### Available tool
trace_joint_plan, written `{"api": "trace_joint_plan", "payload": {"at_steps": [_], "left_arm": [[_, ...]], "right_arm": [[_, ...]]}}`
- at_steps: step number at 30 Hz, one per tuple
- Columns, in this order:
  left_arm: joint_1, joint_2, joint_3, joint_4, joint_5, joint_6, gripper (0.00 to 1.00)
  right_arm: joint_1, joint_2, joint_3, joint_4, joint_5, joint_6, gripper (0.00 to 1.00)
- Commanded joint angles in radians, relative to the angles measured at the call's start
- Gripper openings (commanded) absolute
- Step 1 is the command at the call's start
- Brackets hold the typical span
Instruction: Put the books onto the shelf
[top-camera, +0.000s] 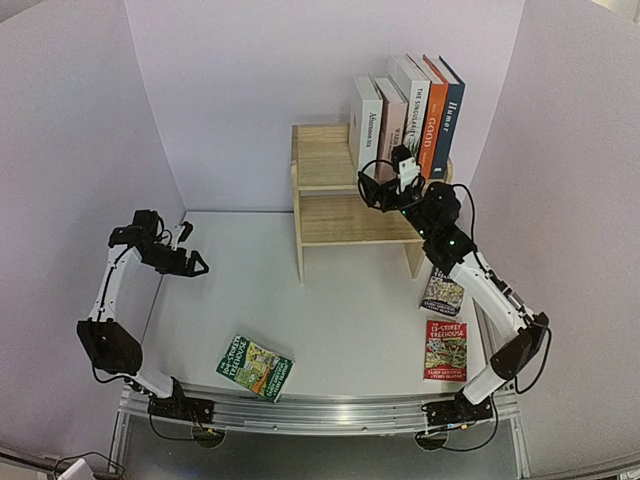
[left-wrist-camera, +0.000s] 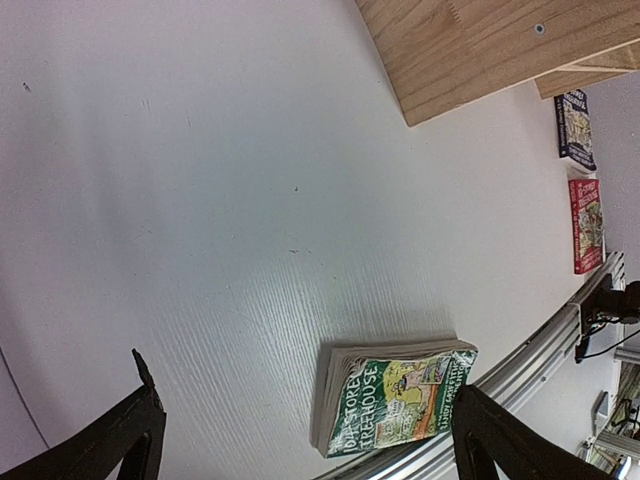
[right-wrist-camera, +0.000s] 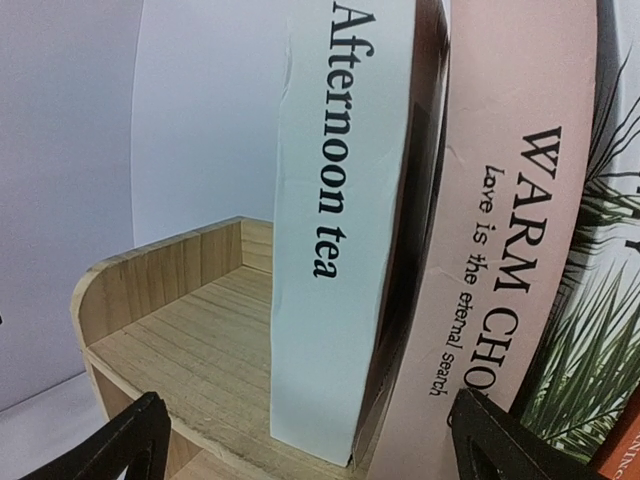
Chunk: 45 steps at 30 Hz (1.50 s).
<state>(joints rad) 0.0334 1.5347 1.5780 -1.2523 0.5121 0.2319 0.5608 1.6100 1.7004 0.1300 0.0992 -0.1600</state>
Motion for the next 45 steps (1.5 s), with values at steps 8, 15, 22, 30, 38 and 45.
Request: {"api": "trace_joint_plan", "payload": {"at_steps": [8,15,22,30,38,45], "left_arm": [[-0.003,-0.030,0.004,0.019,0.003,0.009,1.00],[-0.003,-0.031,0.000,0.018,0.003,0.009,1.00],[-0.004,-0.035,-0.020,0.023,0.000,0.009,0.99],[-0.114,0.000,-0.185,0.029,-0.041,0.030,0.96],[-0.291,0.110,-0.337,0.047,-0.141,0.108,0.96],[-0.448,0.166,-0.430,0.169,-0.221,0.148,0.94]], "right_arm": [[-0.029,0.054,0.090,-0.008,0.006,0.032,0.96],[-0.032,0.065,0.103,-0.011,-0.010,0.045,0.96],[-0.030,0.020,0.061,-0.023,-0.068,0.063,0.93],[-0.020,-0.082,-0.056,-0.048,-0.083,0.111,0.91],[0.057,-0.155,-0.170,-0.155,-0.032,0.128,0.90],[0.128,-0.186,-0.261,-0.184,0.012,0.148,0.90]]}}
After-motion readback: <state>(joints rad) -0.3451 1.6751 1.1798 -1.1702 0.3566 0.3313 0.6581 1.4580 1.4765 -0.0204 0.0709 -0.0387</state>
